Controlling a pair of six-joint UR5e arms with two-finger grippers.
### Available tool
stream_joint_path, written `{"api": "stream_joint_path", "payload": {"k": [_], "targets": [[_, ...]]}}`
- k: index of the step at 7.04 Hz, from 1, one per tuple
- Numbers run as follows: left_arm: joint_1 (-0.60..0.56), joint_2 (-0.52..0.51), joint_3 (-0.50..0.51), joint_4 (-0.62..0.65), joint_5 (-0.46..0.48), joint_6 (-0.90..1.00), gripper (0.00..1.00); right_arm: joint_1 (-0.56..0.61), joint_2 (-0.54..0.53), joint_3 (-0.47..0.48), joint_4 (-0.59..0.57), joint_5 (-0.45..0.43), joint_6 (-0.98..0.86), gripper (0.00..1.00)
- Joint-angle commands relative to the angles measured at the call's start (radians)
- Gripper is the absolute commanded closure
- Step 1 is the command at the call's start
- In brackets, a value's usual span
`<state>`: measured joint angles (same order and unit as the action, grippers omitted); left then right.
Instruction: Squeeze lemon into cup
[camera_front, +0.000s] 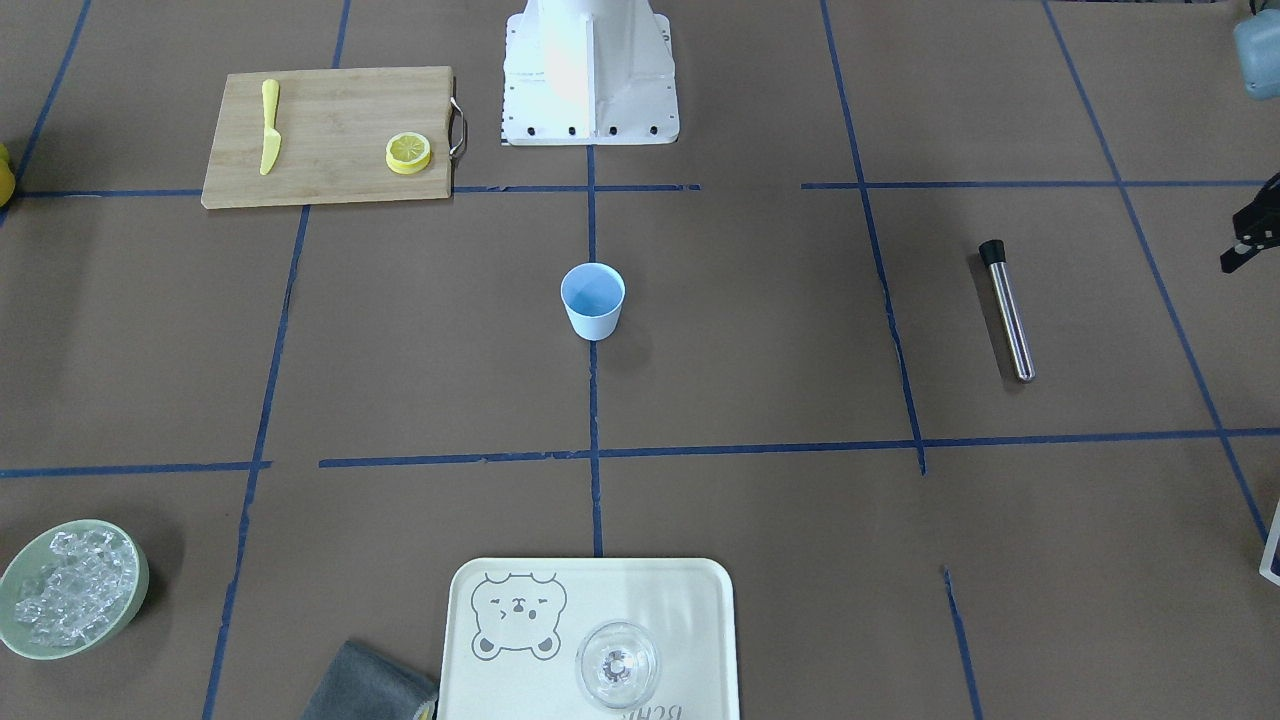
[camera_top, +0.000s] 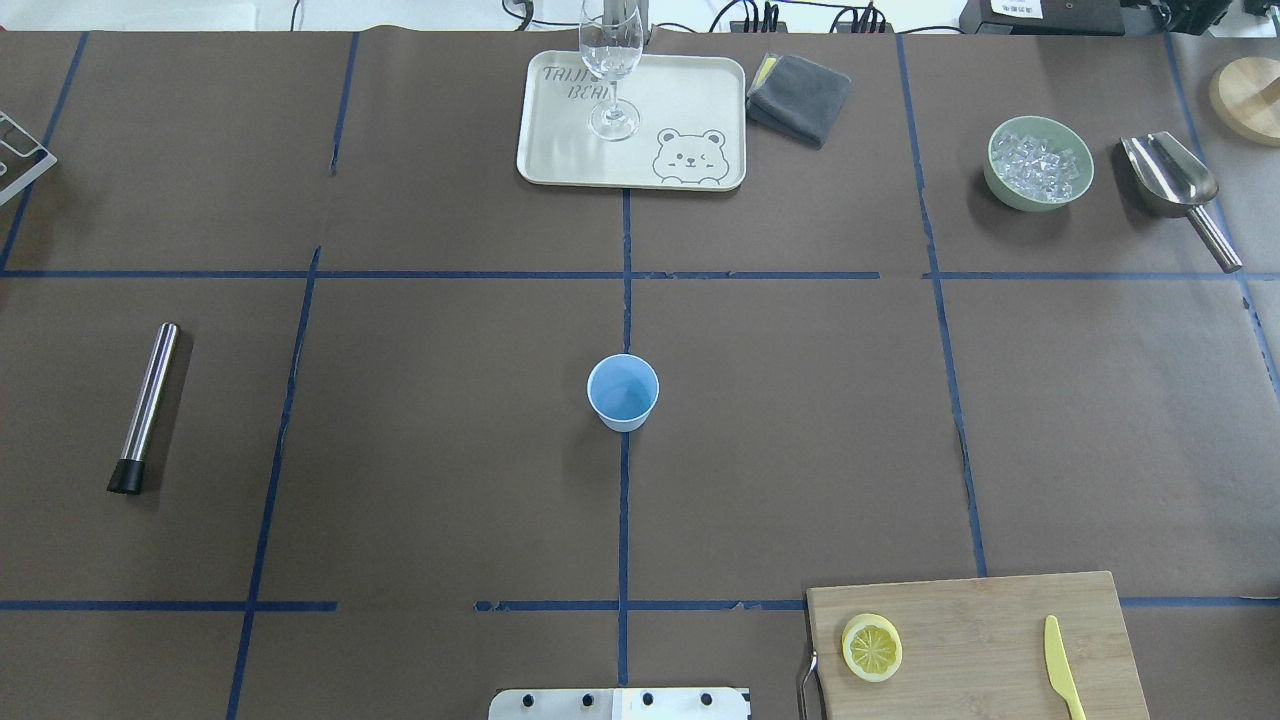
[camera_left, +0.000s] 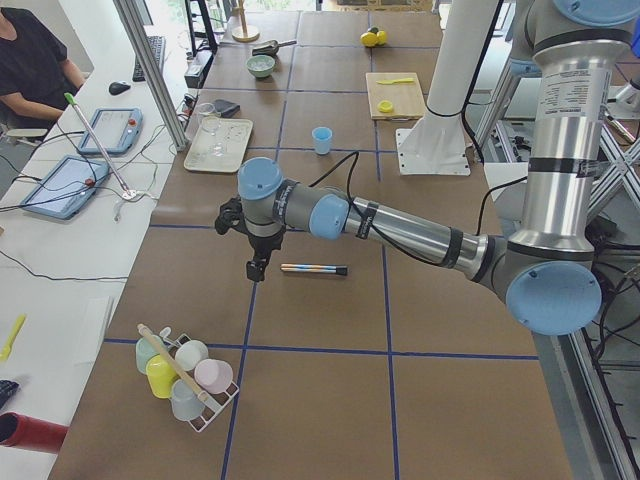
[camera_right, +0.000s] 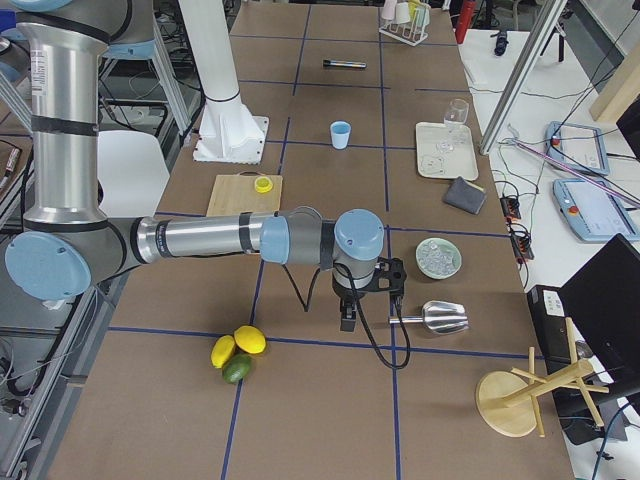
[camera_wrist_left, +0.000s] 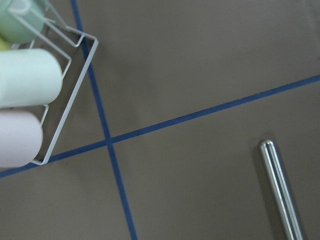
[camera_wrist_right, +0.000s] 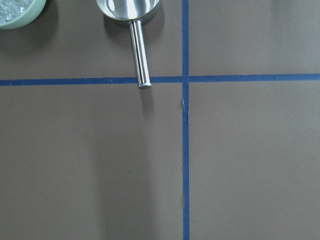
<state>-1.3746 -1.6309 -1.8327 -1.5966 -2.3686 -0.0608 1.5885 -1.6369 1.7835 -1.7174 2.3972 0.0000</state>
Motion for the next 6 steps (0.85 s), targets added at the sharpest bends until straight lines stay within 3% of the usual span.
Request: {"api": "stream_joint_path", "payload": {"k": [1, 3, 4, 6], "targets": [[0.093, -0.044, -0.042, -0.002, 0.000, -0.158, 0.00, -0.011, 0.012, 0.049, 0.001, 0.051, 0.087, 0.00], [0.108, -0.055, -0.045, -0.003, 0.009, -0.175, 0.00, -0.172, 0.006, 0.228, 0.015, 0.054, 0.359, 0.00], [0.108, -0.055, -0.043, -0.003, 0.009, -0.174, 0.00, -0.291, 0.008, 0.317, 0.062, 0.012, 0.553, 0.00], [0.108, -0.055, -0.040, -0.011, 0.011, -0.169, 0.00, -0.559, 0.017, 0.398, 0.194, -0.161, 0.888, 0.00]]}}
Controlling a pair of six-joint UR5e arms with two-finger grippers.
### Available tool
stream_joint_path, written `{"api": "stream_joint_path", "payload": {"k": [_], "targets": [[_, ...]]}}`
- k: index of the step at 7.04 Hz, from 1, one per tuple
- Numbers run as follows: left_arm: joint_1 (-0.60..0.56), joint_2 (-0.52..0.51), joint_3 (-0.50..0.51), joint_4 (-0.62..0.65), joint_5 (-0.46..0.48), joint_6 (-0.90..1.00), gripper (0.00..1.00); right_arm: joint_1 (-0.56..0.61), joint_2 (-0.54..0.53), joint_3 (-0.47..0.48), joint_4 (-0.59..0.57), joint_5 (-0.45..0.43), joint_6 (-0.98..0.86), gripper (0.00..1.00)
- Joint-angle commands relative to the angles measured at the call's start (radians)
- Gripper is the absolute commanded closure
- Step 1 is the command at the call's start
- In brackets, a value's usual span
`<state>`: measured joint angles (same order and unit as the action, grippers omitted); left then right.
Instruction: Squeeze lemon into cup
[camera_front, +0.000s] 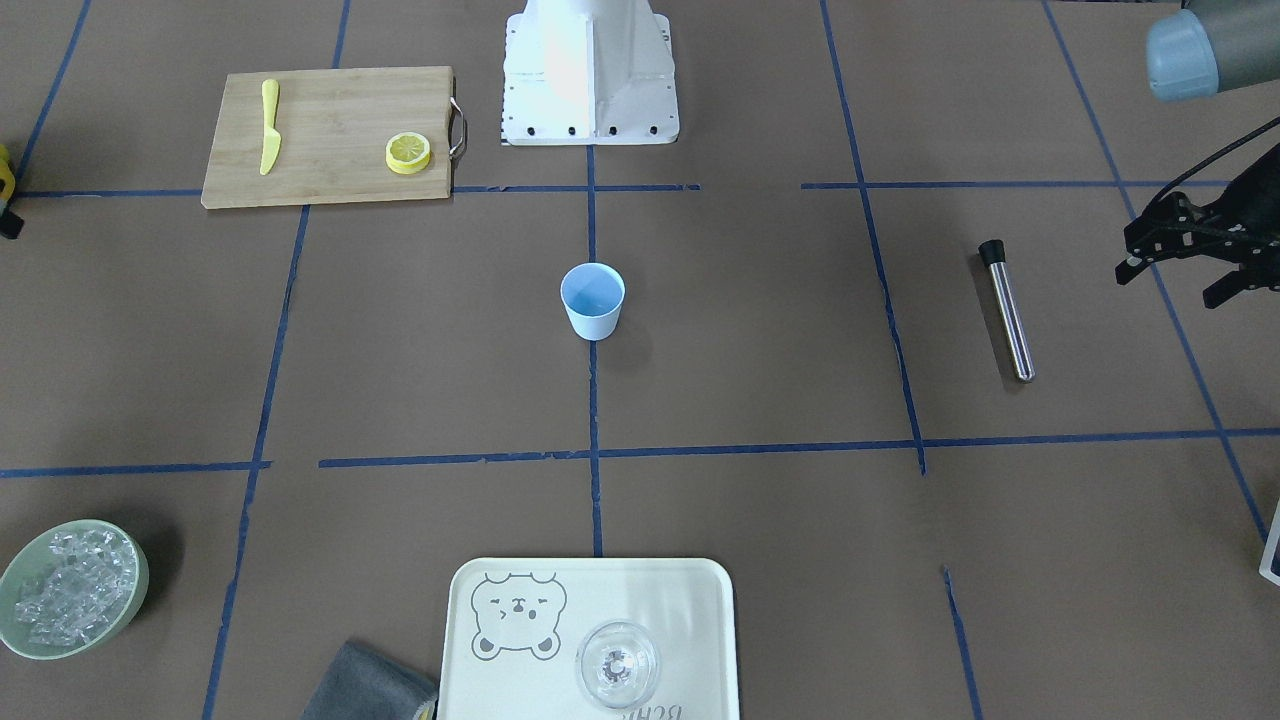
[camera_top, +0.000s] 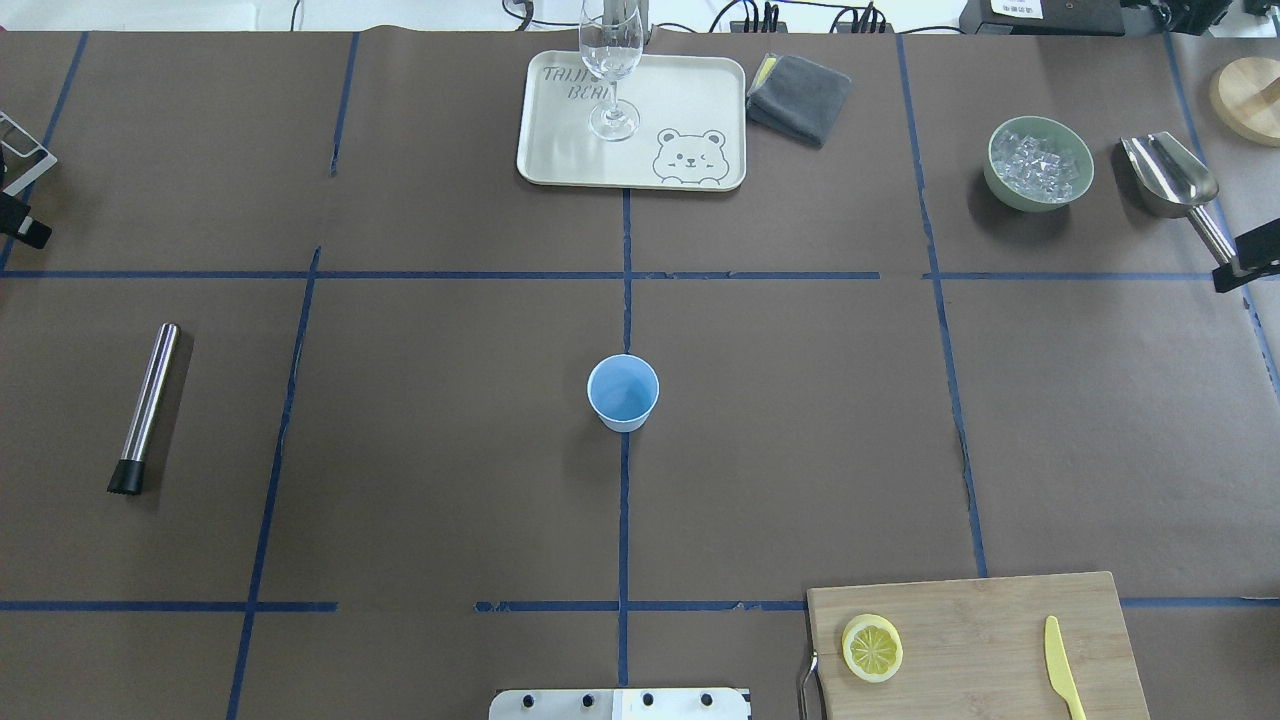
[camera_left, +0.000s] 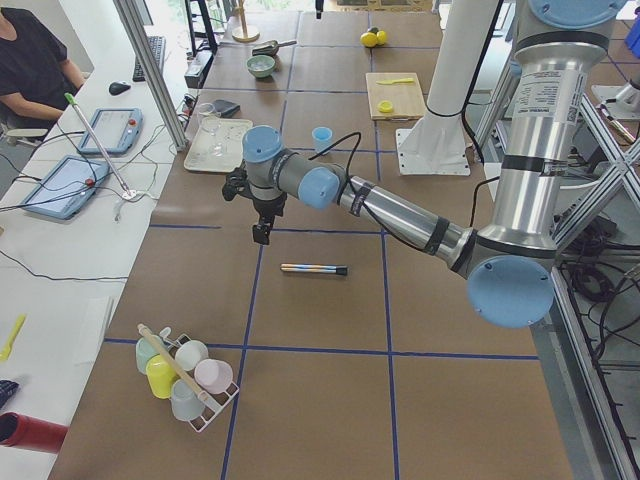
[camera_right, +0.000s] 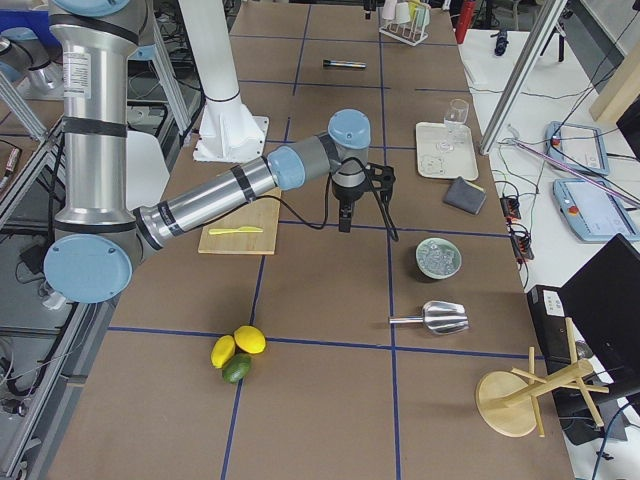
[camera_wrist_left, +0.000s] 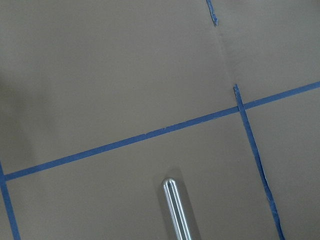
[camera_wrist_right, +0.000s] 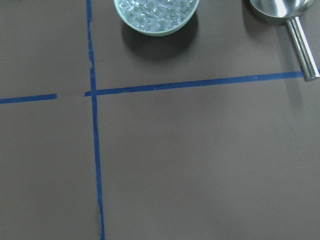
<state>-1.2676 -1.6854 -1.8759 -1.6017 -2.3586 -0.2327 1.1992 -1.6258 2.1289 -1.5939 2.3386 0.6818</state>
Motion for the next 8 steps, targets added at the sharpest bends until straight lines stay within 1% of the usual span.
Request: {"api": "stream_joint_path", "payload": {"k": [1, 2, 3, 4, 5, 6, 8], "targets": [[0.002, 0.003, 0.014, -0.038, 0.001, 0.001, 0.00, -0.281, -0.005, 0.071, 0.157, -0.152, 0.349, 0.00], [0.002, 0.004, 0.023, -0.040, 0.004, 0.001, 0.00, -0.393, -0.031, 0.100, 0.246, -0.197, 0.474, 0.00], [0.002, 0.004, 0.033, -0.040, 0.004, 0.004, 0.00, -0.588, -0.031, 0.127, 0.261, -0.396, 0.610, 0.00], [0.002, 0.004, 0.034, -0.040, 0.004, 0.003, 0.00, -0.775, -0.029, 0.146, 0.262, -0.564, 0.730, 0.00], [0.002, 0.004, 0.034, -0.040, 0.004, 0.003, 0.00, -0.922, -0.028, 0.148, 0.261, -0.707, 0.827, 0.00], [0.002, 0.004, 0.035, -0.040, 0.004, 0.003, 0.00, -1.019, -0.025, 0.146, 0.256, -0.802, 0.875, 0.00], [0.002, 0.001, 0.031, -0.040, 0.004, -0.002, 0.00, -1.072, -0.019, 0.122, 0.252, -0.841, 0.875, 0.00]]}}
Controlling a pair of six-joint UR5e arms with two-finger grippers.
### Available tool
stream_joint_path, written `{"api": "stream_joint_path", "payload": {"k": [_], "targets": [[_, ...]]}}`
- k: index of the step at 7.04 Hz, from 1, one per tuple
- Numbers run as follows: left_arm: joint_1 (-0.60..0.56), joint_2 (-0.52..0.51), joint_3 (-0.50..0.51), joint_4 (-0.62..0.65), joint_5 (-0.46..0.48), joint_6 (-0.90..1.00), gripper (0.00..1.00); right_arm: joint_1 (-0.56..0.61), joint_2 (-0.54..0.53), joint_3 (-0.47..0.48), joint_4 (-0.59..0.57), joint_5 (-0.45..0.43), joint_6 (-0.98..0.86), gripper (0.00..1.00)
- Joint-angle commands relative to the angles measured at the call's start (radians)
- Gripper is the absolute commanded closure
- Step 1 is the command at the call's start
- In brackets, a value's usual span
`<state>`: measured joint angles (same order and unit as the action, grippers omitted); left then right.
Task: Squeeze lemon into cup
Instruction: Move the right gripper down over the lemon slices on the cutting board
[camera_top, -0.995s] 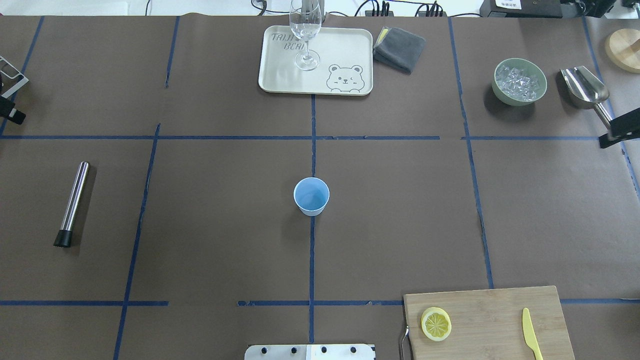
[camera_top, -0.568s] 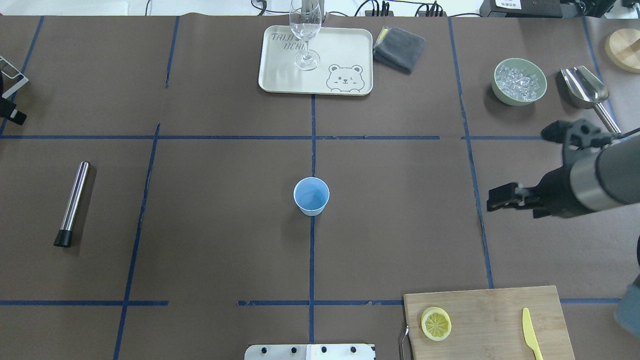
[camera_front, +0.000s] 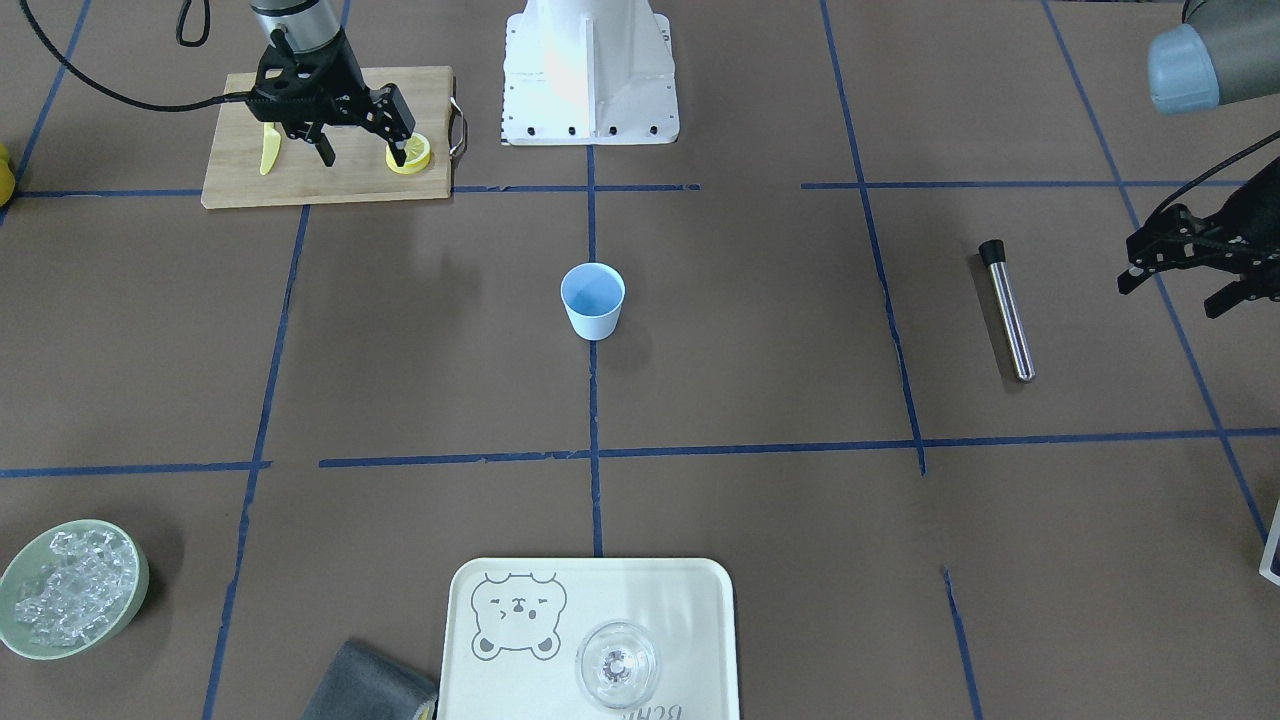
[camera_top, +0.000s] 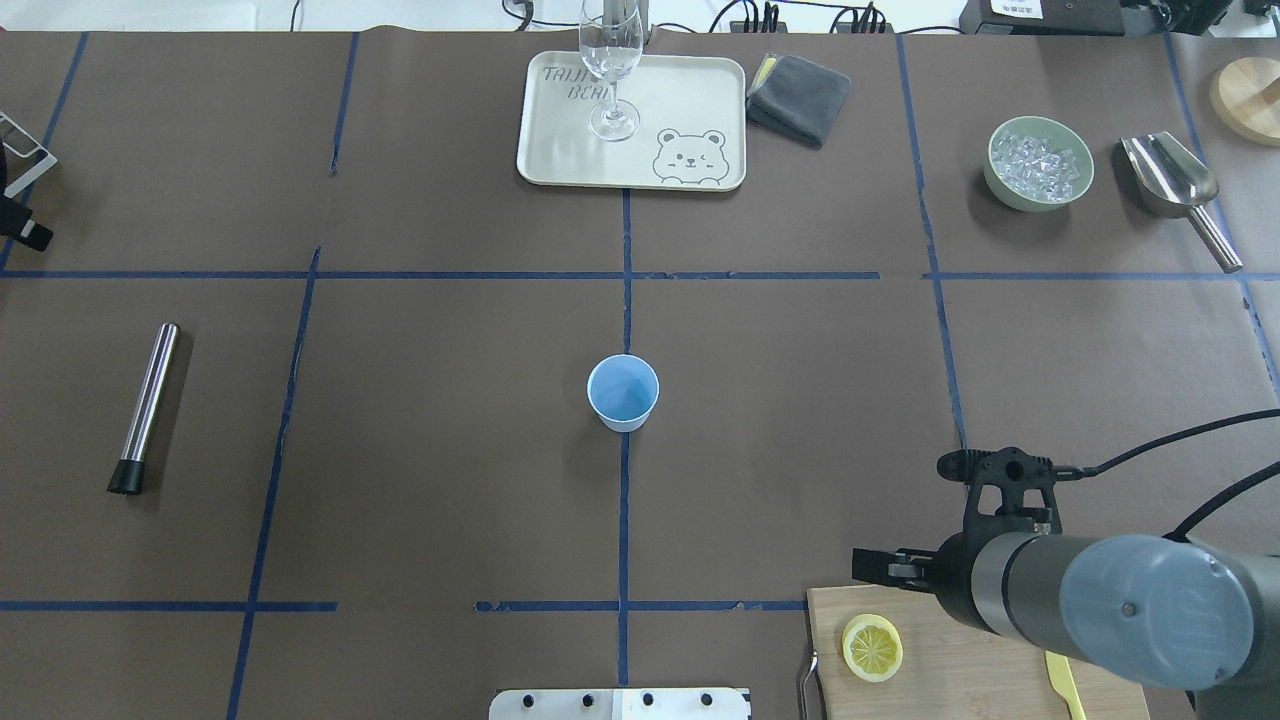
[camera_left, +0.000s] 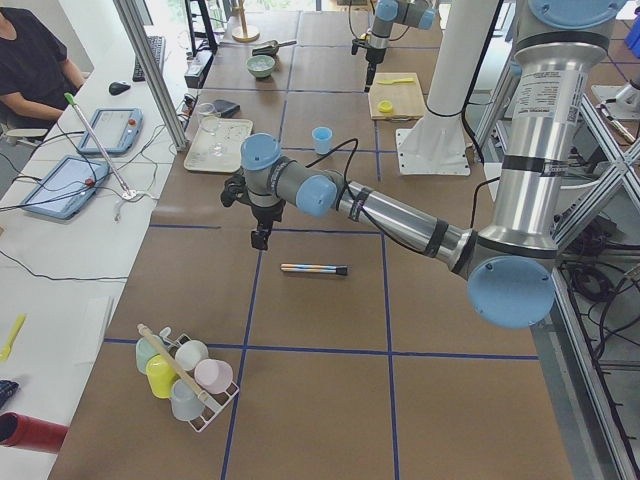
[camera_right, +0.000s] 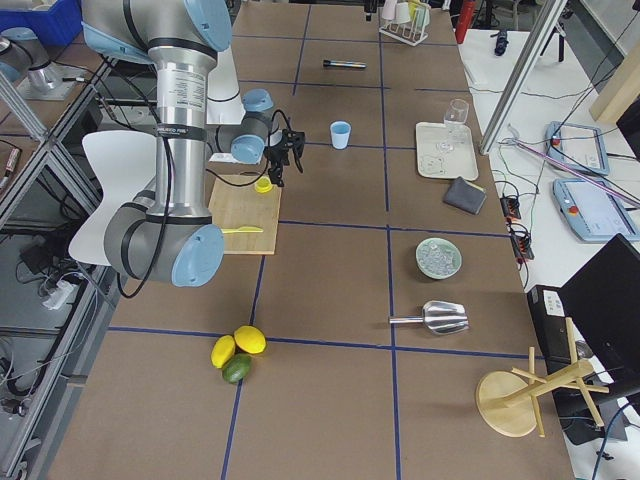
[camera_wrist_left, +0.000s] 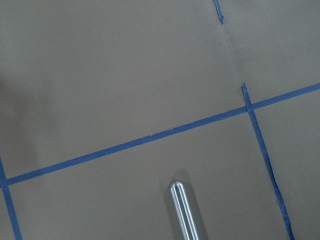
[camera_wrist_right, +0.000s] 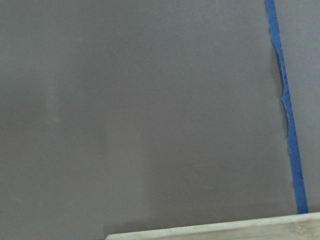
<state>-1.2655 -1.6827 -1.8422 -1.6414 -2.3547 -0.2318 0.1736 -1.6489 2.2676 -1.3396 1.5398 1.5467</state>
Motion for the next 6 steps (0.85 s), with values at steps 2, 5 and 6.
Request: {"api": "stream_joint_path", "payload": {"k": [2, 5, 6], "targets": [[0.000, 0.000, -0.009, 0.000, -0.001, -0.004, 0.00, -0.103, 0.015, -0.045, -0.004, -0.064, 0.012, 0.00], [0.000, 0.000, -0.005, 0.000, -0.002, -0.003, 0.00, -0.158, 0.072, -0.083, -0.047, -0.101, 0.010, 0.00], [0.000, 0.000, -0.003, 0.002, -0.002, -0.003, 0.00, -0.163, 0.076, -0.083, -0.055, -0.101, 0.012, 0.00]]}}
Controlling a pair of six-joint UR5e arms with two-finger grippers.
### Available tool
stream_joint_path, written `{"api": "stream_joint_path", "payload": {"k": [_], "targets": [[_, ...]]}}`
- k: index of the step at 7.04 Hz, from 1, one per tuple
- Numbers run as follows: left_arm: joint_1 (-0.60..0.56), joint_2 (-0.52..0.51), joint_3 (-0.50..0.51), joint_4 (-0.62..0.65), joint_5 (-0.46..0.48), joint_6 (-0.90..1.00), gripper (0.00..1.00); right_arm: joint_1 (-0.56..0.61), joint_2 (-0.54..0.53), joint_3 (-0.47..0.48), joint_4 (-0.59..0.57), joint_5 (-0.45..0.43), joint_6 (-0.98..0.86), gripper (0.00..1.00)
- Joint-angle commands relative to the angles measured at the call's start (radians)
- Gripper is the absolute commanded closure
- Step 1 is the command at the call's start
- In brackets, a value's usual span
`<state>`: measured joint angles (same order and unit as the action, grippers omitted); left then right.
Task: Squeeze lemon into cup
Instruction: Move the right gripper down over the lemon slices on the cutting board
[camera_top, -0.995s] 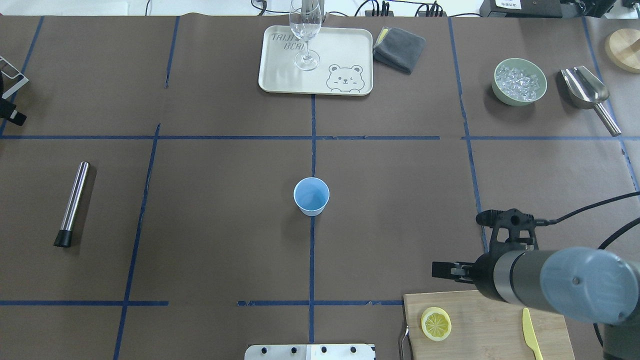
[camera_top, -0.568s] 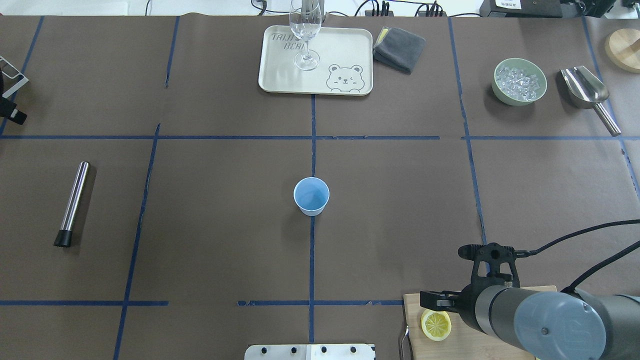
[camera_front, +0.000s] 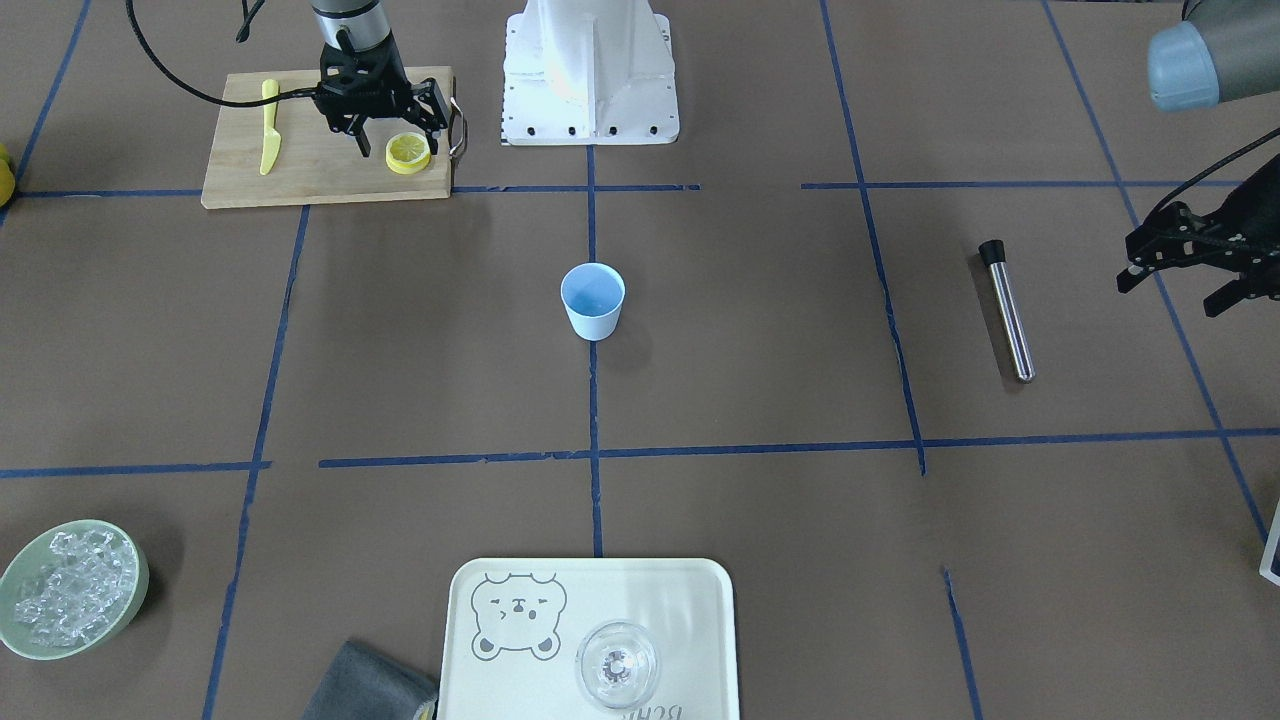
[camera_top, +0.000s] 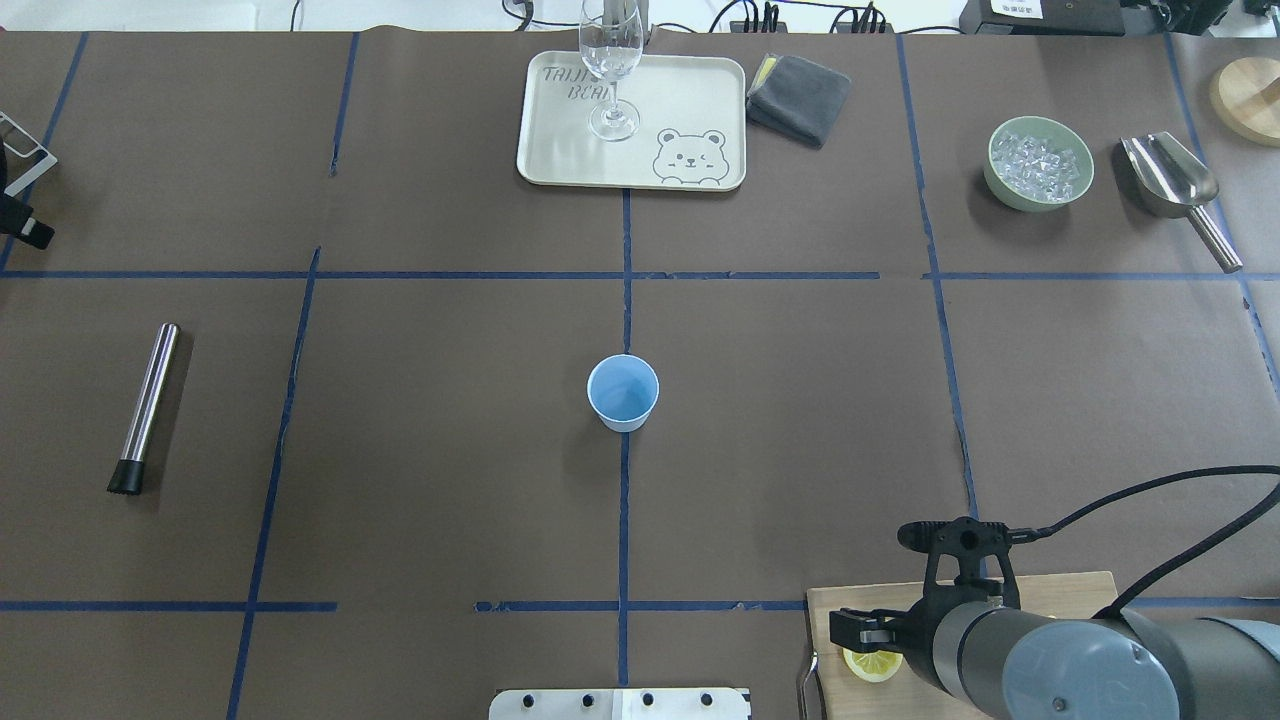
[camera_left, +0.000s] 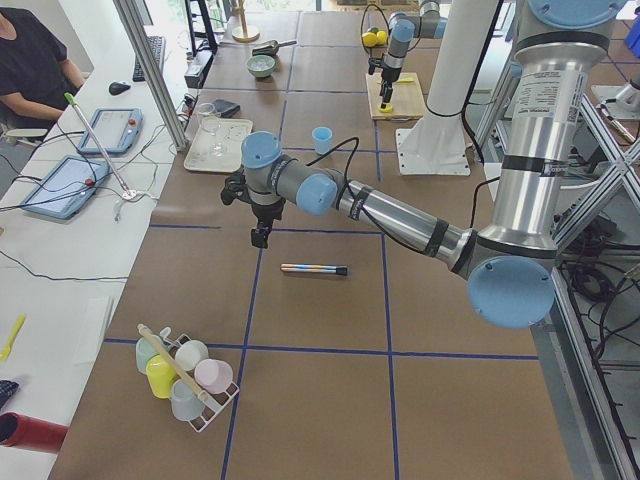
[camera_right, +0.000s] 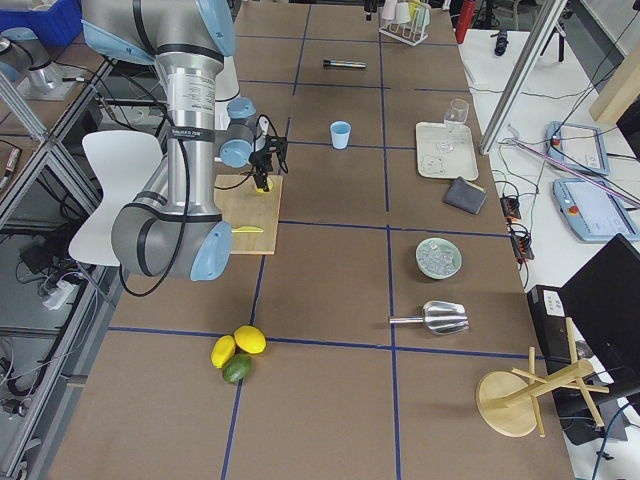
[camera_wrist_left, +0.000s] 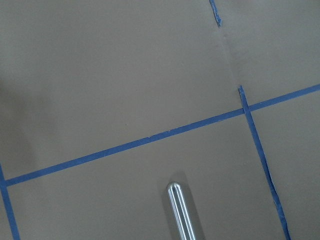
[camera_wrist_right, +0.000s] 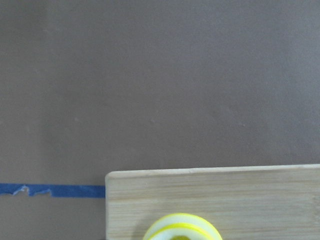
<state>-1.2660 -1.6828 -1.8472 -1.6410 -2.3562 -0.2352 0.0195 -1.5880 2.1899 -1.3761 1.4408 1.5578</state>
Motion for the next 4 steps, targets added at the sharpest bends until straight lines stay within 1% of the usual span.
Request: {"api": "stream_joint_path", "payload": {"k": [1, 4], "targets": [[0.000, 0.000, 0.000, 0.001, 0.000, 0.000, 0.00, -0.015, 0.016, -0.016, -0.018, -0.002, 0.001, 0.00], [-0.001, 0.002, -0.003, 0.001, -0.002, 0.000, 0.00, -0.013, 0.022, -0.024, -0.018, 0.003, -0.001, 0.00]]}}
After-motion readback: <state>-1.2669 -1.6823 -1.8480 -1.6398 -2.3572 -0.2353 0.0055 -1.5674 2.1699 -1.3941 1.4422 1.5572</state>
